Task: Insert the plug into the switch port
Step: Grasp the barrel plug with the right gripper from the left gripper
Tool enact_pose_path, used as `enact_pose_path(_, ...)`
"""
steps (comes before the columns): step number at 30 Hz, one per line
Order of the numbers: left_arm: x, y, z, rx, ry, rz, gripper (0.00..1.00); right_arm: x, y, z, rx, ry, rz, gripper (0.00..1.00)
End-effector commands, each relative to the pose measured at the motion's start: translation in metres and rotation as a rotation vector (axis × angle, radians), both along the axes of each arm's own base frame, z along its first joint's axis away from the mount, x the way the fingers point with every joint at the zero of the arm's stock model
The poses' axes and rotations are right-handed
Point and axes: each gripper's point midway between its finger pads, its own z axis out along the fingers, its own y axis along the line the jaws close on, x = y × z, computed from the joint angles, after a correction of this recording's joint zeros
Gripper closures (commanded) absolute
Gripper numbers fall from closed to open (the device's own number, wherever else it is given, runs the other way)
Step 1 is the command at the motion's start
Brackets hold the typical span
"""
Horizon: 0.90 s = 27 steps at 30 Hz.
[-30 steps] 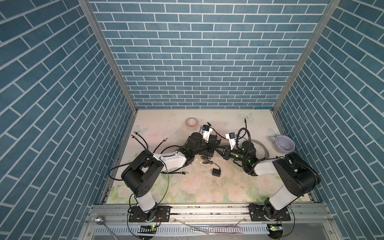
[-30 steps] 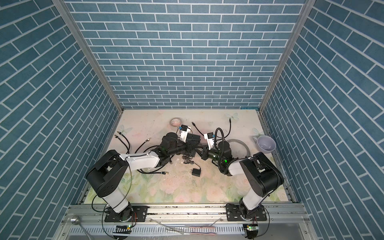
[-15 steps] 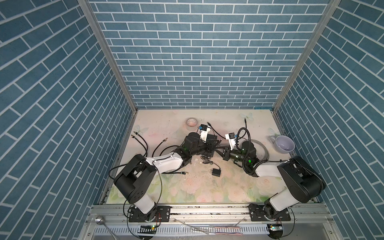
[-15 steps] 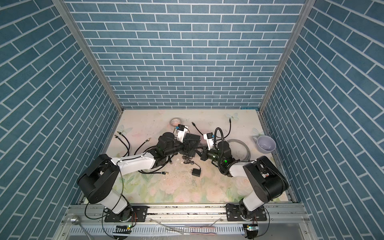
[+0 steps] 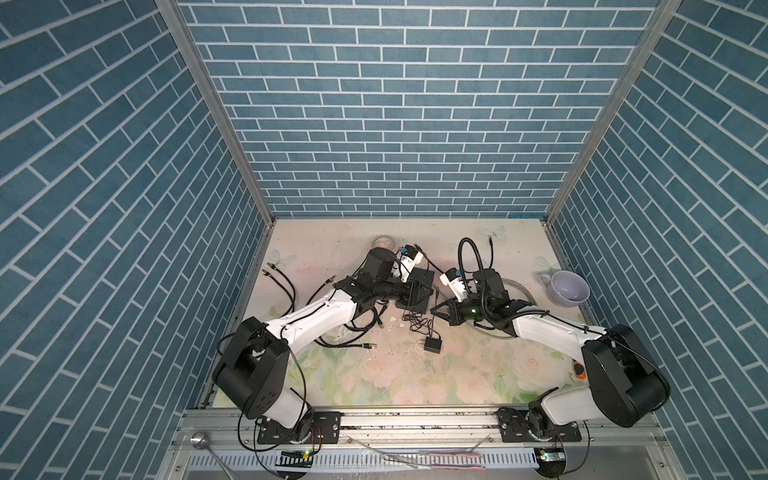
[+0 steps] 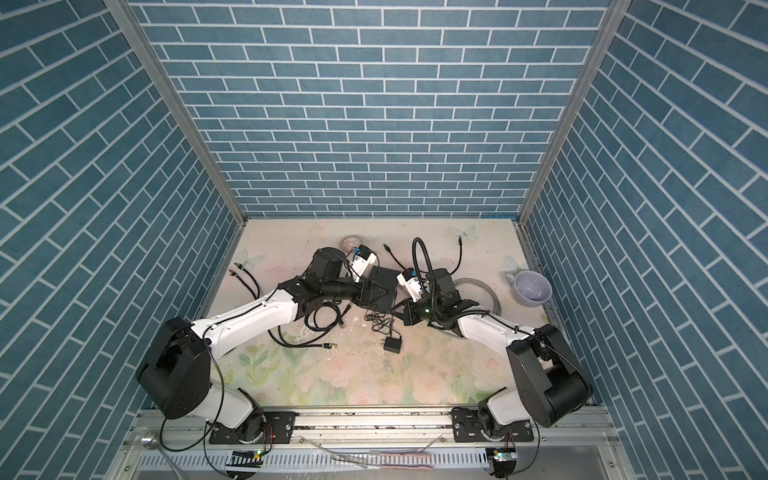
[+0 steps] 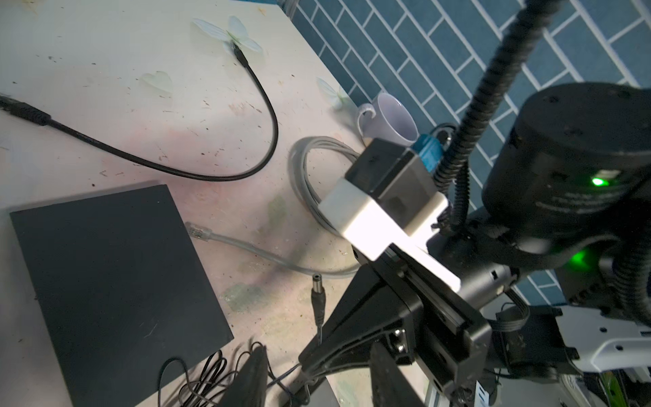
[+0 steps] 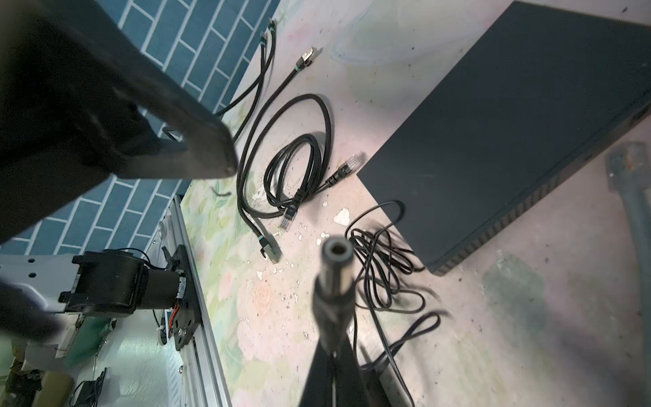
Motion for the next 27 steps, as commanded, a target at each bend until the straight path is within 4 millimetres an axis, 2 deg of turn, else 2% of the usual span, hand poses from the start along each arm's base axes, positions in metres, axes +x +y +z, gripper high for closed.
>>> enact_pose_path(1, -0.011, 0.0, -0.023, 0.061, 0.082, -0.066, 0.52, -0.008, 0.002, -0.001, -0.037, 0.017, 0.07, 1.0)
enact_pose_path(13, 0.009, -0.022, -0.037, 0.061, 0.12, -0.055, 0.55, -0.007, 0.008, 0.001, -0.041, 0.019, 0.077, 1.0)
enact_pose_path(19, 0.004, -0.031, -0.037, 0.026, 0.142, -0.078, 0.57, -0.008, 0.008, -0.002, -0.055, 0.03, 0.077, 1.0)
enact_pose_path(24, 0.002, -0.032, -0.039, 0.028, 0.149, -0.077, 0.67, -0.009, 0.009, -0.003, -0.06, 0.037, 0.083, 1.0)
enact_pose_path(27, 0.003, -0.031, -0.037, 0.028, 0.142, -0.076, 0.68, -0.009, 0.01, -0.005, -0.064, 0.045, 0.087, 1.0)
